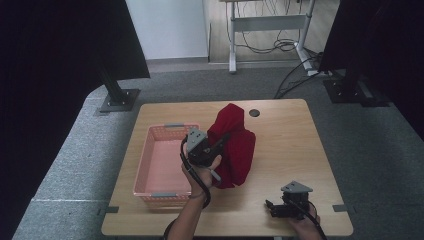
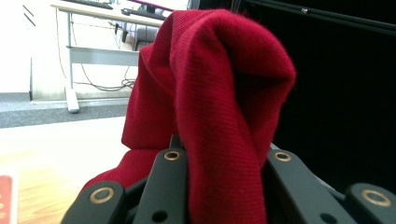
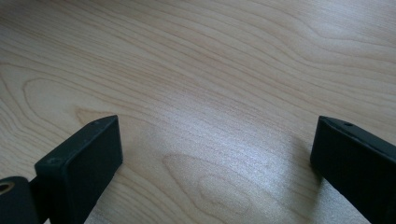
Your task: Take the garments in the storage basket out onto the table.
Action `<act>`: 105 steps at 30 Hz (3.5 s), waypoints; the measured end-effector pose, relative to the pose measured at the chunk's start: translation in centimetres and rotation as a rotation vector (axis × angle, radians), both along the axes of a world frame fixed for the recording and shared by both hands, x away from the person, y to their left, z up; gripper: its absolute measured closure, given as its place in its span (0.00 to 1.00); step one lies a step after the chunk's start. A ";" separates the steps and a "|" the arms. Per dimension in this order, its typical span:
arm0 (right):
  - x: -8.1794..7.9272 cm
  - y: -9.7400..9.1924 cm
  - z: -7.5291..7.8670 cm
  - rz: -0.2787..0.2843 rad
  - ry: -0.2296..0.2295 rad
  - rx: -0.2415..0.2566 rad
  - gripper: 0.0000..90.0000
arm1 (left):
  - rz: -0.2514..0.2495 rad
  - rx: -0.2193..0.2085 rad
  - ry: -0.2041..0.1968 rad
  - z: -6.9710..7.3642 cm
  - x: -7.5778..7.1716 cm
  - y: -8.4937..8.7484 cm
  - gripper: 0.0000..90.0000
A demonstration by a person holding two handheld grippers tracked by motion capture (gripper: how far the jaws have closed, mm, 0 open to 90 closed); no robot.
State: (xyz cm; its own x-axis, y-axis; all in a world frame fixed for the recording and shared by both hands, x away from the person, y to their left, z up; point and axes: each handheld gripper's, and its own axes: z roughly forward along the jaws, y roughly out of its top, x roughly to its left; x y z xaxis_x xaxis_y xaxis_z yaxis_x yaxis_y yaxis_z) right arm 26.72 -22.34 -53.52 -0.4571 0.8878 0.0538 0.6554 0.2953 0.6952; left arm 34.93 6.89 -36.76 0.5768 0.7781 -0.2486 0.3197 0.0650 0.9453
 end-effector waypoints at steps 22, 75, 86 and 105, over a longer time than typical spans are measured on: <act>0.0 0.1 0.0 0.001 0.000 -0.007 0.02 | -0.008 0.004 0.046 -1.8 0.8 -1.4 0.85; 0.0 0.1 0.0 0.004 0.000 -0.007 0.02 | -0.046 0.033 0.154 -7.2 0.9 -4.6 0.85; 0.0 0.1 0.0 0.005 -0.003 -0.016 0.02 | -0.045 0.081 0.155 -8.2 0.4 -4.5 0.85; 0.0 0.2 0.0 0.006 -0.004 -0.017 0.02 | -0.056 0.096 0.212 -11.0 -0.3 -4.9 0.85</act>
State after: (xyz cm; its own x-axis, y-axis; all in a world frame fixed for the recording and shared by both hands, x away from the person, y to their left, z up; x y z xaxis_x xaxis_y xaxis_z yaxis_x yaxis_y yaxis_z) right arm 26.72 -22.18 -53.56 -0.4626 0.8858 0.0374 0.6511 0.3108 0.6925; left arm 34.64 2.03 -47.76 0.5625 0.7724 -0.2951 0.5125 -0.0456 0.8575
